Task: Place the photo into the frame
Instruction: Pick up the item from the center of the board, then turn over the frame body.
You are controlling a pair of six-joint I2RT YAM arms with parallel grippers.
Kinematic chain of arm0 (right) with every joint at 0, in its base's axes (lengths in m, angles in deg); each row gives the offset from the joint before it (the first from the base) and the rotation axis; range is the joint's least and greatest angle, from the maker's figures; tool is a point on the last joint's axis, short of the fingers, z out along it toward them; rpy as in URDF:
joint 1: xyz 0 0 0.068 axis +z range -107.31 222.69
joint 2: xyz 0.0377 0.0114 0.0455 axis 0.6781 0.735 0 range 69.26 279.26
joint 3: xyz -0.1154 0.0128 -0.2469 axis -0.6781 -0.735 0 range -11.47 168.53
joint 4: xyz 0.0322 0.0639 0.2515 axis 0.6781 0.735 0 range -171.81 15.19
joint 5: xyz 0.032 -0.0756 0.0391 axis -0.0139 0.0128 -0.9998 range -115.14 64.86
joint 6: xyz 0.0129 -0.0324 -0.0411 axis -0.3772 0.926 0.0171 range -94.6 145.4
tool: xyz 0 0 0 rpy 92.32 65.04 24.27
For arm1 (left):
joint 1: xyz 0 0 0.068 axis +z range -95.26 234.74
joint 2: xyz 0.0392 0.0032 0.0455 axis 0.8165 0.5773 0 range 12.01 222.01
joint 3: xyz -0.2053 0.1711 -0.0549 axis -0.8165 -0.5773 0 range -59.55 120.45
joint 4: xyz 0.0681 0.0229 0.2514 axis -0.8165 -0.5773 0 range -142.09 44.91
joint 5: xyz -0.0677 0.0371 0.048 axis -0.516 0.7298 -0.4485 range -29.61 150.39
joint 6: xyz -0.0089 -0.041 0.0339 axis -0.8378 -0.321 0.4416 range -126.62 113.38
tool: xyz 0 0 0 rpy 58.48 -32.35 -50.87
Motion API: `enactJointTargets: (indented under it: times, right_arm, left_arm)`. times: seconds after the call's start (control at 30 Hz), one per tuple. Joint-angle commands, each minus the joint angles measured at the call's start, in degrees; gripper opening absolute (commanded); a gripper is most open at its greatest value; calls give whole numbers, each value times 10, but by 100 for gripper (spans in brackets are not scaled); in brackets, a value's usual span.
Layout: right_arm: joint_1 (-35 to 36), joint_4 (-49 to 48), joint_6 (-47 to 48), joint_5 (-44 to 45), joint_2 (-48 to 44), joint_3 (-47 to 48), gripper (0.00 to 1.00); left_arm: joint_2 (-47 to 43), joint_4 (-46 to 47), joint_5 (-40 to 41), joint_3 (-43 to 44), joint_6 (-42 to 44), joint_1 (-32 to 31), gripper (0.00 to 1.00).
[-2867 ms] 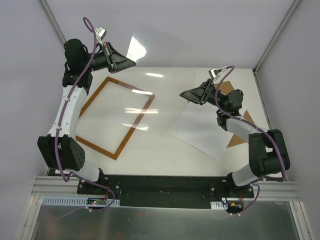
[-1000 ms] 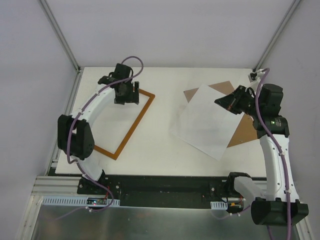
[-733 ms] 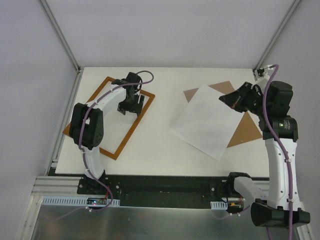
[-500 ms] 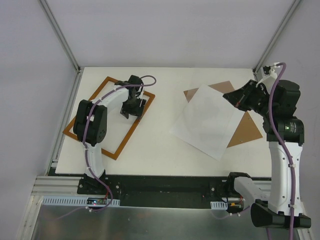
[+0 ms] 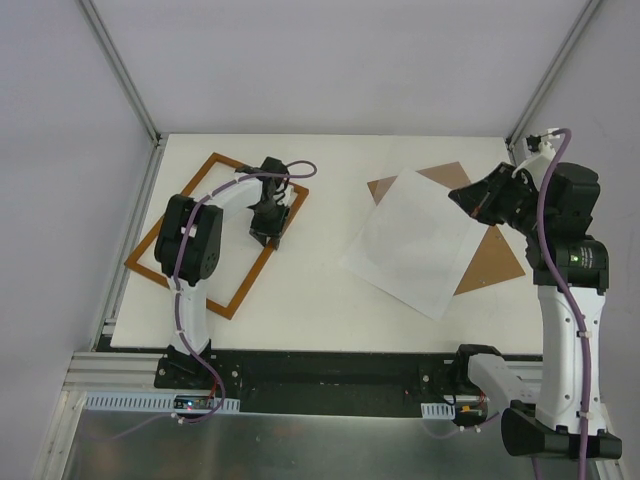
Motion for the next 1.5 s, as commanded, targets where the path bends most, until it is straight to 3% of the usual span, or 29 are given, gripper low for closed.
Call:
enactJointTargets:
  times: [0.0,0.17,0.47,0.67,0.77,0.9,1.0,1.3,1.47]
  right_arm:
    - [-2,-6,25,35,-7,-11,1]
    - [-2,-5,32,54,-2,-19,0]
    - [-2,29,45,95,6,6,1]
    - [-2,49,52,121,14,23,1]
    - [-2,56,49,124,18,35,1]
    - [-2,61,47,132,22,45,1]
    - [-2,71,53,153,24,49,1]
    - [-3,83,55,177,45,80,1]
    - [-3,84,52,168,61,96,1]
  left_arm:
    - [-1,-2,-21,-10,-4,-13,33]
    - [-29,-3,-32,-4,-15,-17,0]
    - [-153,-68,-123,174,-116,-16,0]
    - [-196,-63,-213,292,-254,-16,0]
    - [-213,-19,-258,321,-340,-14,0]
    - [-216,74,-341,334,-462,-10,0]
    - [-228,198,-408,276,-564,-14,0]
    - [-245,749,-465,46,-897,-34,0]
    - [-221,823,-469,11,-936,-34,0]
